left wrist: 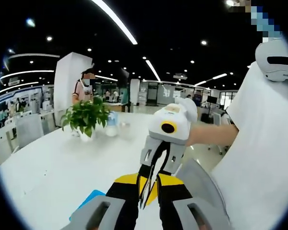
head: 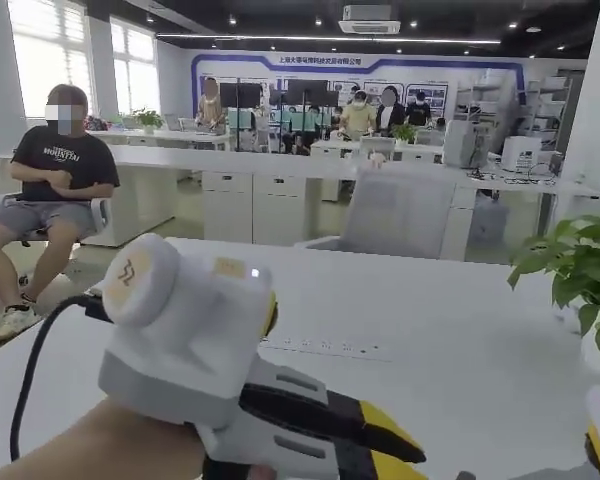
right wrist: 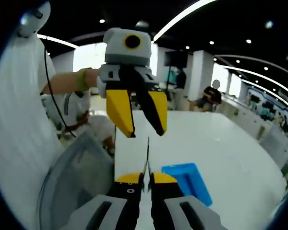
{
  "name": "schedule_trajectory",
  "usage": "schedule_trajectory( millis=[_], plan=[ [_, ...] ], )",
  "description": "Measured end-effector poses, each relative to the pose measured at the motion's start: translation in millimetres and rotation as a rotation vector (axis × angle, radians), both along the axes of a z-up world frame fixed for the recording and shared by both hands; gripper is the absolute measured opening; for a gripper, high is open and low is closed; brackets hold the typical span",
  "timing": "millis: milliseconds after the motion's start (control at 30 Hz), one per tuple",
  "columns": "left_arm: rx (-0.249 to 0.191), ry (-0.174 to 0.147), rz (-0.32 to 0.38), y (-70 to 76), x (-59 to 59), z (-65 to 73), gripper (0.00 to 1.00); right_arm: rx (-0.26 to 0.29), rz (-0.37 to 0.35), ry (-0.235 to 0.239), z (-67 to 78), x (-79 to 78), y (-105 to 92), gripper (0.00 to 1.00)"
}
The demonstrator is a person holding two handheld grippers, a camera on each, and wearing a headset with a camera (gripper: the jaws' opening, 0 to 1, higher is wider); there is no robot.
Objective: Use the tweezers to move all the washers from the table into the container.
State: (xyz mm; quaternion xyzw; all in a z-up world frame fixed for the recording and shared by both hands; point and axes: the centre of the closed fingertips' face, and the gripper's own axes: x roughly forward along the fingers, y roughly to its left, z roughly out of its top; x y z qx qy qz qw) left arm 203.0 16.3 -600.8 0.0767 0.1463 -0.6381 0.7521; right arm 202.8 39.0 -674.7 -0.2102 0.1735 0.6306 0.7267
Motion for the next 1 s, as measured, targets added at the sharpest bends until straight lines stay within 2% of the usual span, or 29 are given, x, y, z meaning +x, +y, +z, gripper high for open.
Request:
schedule_trajectory(
  millis=[67,133,200,233,367,433,533,633,700,800,933,967,1000],
  plan=[
    [0.029,-0.011,-0.023,-4.6,-2.9,-4.7,0.1,-0.027,0.025,-0.009,-3.4,-4.0,2.9,0.03],
    [0.036,-0.004,-0.038,-8.5,-5.0,-6.6,0.08,-0.047,0.044,-0.012,-5.9,-7.0,5.5,0.03],
    [0.04,0.0,-0.061,-9.7,-7.6,-7.9,0.0,-0.062,0.05,-0.016,-8.4,-7.4,6.4,0.03],
    [0.047,0.007,-0.07,-10.1,-8.8,-9.4,0.0,-0.068,0.046,-0.019,-9.3,-5.5,5.8,0.03],
    [0.082,-0.016,-0.061,-4.6,-4.8,-14.8,0.0,-0.079,0.036,-0.009,-15.7,-1.8,1.1,0.03],
    [0.107,-0.015,-0.054,-0.2,-2.3,-19.7,0.0,-0.084,0.029,-0.003,-19.4,-1.1,-1.0,0.03],
    [0.173,-0.023,-0.026,8.8,5.5,-37.0,0.0,-0.102,0.013,0.007,-30.8,1.5,-4.8,0.04],
    [0.176,-0.007,-0.026,8.7,4.5,-48.6,0.0,-0.112,0.005,0.022,-43.6,2.7,-5.8,0.03],
    [0.203,-0.002,-0.023,10.2,4.2,-62.9,0.0,-0.132,0.004,0.036,-56.9,1.8,-5.7,0.03],
    [0.271,0.013,-0.031,15.2,-0.1,-92.0,0.0,-0.19,0.015,0.055,-83.6,-1.9,-7.4,0.03],
    [0.35,0.034,-0.062,21.0,-9.2,-124.5,0.0,-0.262,0.058,0.071,-112.4,-11.0,-8.0,0.03],
    [0.396,0.035,-0.068,25.3,-11.7,-135.5,0.0,-0.279,0.07,0.073,-120.2,-13.0,-7.7,0.03],
    [0.422,0.03,-0.075,27.0,-13.3,-141.9,0.0,-0.29,0.077,0.074,-125.2,-14.2,-7.2,0.03]
  ],
)
